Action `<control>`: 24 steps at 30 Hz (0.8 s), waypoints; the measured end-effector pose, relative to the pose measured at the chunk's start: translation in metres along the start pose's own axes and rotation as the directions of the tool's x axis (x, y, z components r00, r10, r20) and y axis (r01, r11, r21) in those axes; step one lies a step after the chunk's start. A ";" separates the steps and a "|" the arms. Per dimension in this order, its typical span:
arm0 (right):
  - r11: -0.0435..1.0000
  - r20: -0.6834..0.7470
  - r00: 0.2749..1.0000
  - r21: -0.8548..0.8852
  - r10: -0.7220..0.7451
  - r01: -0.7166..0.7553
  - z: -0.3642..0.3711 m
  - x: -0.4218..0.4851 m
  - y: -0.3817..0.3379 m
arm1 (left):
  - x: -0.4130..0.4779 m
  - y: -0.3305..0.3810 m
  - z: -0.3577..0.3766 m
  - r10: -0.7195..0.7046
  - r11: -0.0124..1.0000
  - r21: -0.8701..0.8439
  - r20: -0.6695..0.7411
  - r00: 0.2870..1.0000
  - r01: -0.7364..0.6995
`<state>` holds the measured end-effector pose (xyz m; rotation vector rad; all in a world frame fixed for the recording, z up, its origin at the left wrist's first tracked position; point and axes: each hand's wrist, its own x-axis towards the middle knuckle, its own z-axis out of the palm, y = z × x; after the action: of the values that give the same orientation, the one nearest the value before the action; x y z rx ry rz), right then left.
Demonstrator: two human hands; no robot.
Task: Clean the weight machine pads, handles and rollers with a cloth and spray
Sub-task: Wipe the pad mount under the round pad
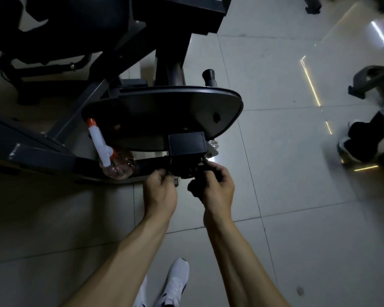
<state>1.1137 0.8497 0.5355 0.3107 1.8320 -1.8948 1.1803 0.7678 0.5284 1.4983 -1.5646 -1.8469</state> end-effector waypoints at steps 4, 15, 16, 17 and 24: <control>0.988 0.000 0.988 0.000 -0.152 0.152 -0.002 0.000 -0.014 | 0.004 0.001 -0.001 0.002 1.000 0.010 -0.012 1.000 -0.002; 0.989 -0.003 0.990 0.034 -0.143 0.143 -0.001 -0.020 -0.007 | 0.002 0.009 -0.005 -0.030 0.999 0.046 0.015 0.999 0.029; 0.992 -0.014 0.993 0.049 -0.116 0.116 0.003 -0.021 -0.005 | 0.001 0.010 -0.006 -0.047 0.999 -0.008 0.045 0.998 0.047; 0.996 -0.049 0.997 0.058 -0.066 0.069 0.007 -0.018 -0.003 | 0.000 0.011 -0.007 -0.072 0.995 -0.062 0.071 0.995 0.077; 0.948 -0.197 0.957 0.280 0.213 -0.153 0.018 -0.023 -0.013 | -0.003 0.037 -0.009 -0.055 0.998 0.046 0.084 0.995 0.051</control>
<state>1.1302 0.8363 0.5594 0.7896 1.6174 -2.0356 1.1749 0.7510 0.5628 1.5125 -1.6278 -1.9416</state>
